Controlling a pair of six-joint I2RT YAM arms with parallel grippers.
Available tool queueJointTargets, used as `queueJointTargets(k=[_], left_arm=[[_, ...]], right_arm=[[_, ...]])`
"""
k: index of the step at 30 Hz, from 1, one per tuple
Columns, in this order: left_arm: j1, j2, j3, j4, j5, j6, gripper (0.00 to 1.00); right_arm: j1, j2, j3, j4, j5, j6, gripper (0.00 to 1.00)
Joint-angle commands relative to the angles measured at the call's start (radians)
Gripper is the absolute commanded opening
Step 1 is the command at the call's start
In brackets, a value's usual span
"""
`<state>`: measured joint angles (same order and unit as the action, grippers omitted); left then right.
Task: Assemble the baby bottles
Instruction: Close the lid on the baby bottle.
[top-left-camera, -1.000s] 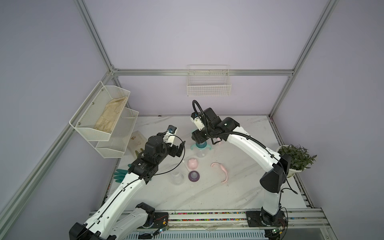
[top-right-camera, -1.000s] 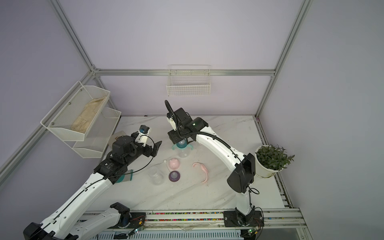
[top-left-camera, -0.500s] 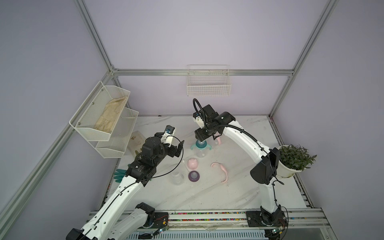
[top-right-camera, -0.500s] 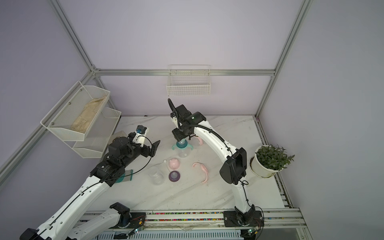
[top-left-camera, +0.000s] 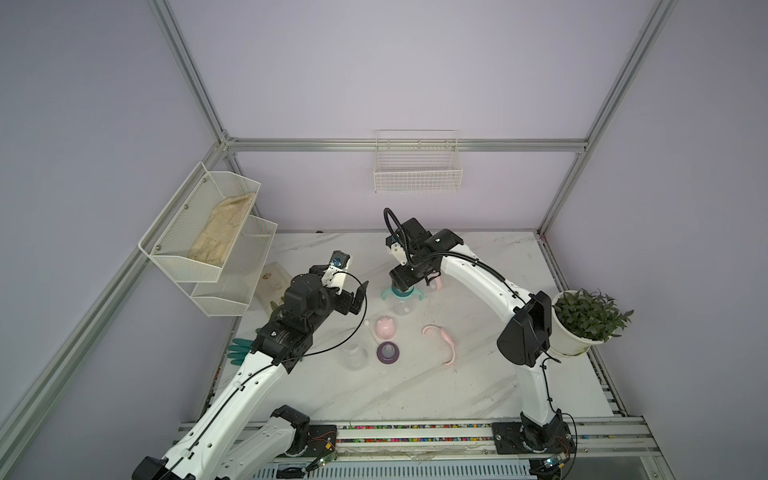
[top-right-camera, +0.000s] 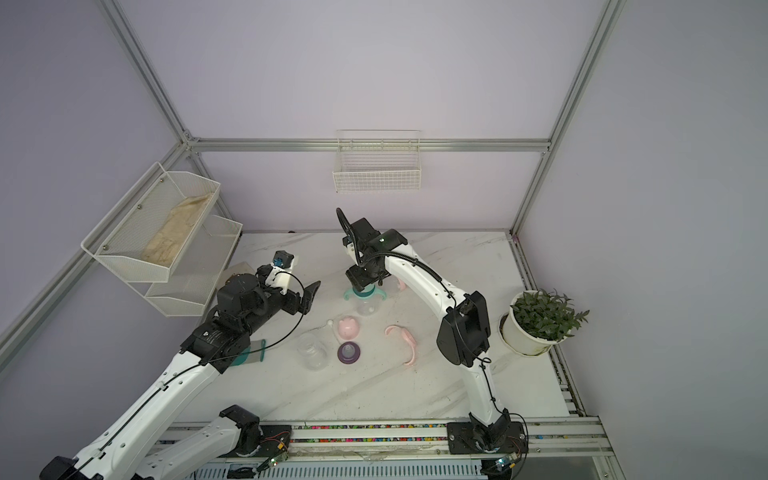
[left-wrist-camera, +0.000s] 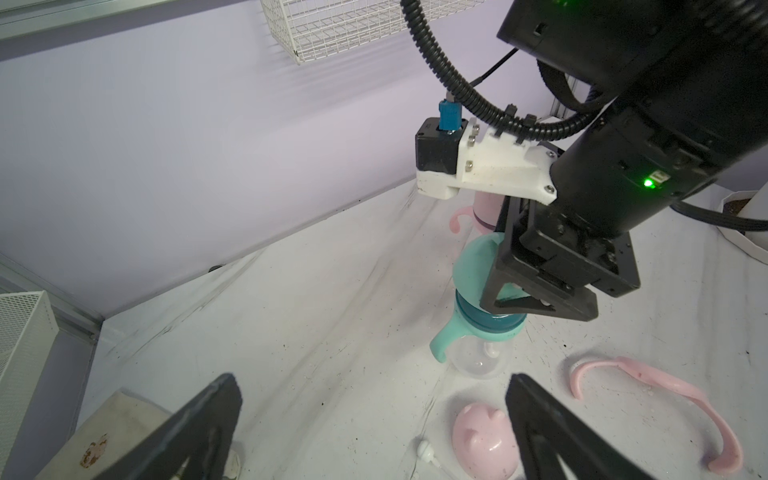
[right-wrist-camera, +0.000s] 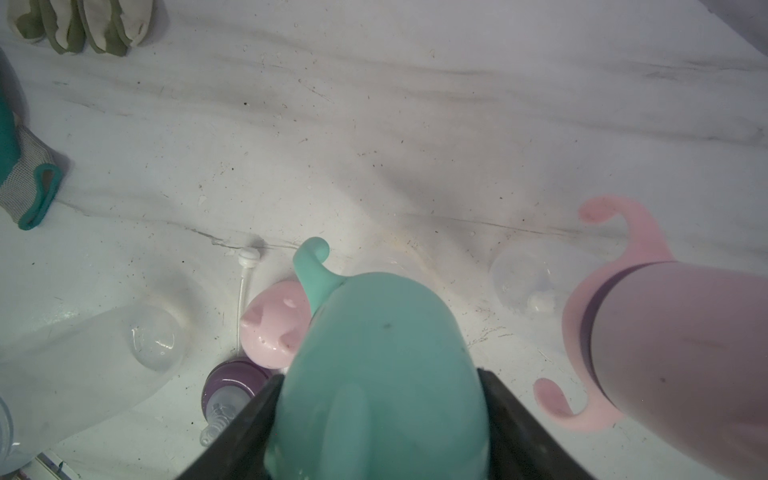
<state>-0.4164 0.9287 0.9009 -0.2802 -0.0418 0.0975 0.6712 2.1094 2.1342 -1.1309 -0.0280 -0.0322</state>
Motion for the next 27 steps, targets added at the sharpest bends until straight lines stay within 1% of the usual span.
queueJointTargets(k=[1, 18, 27], left_arm=[[0.003, 0.006, 0.006, 0.002, -0.007, 0.011, 1.00], [0.002, 0.037, 0.010, 0.000, -0.010, 0.019, 1.00], [0.003, 0.075, 0.021, 0.001, -0.009, 0.016, 1.00]], right_arm=[[-0.006, 0.009, -0.011, 0.007, -0.008, -0.023, 0.72], [-0.010, 0.023, -0.017, 0.010, -0.021, -0.027, 0.75], [-0.011, -0.026, 0.027, 0.003, -0.035, -0.026, 0.79]])
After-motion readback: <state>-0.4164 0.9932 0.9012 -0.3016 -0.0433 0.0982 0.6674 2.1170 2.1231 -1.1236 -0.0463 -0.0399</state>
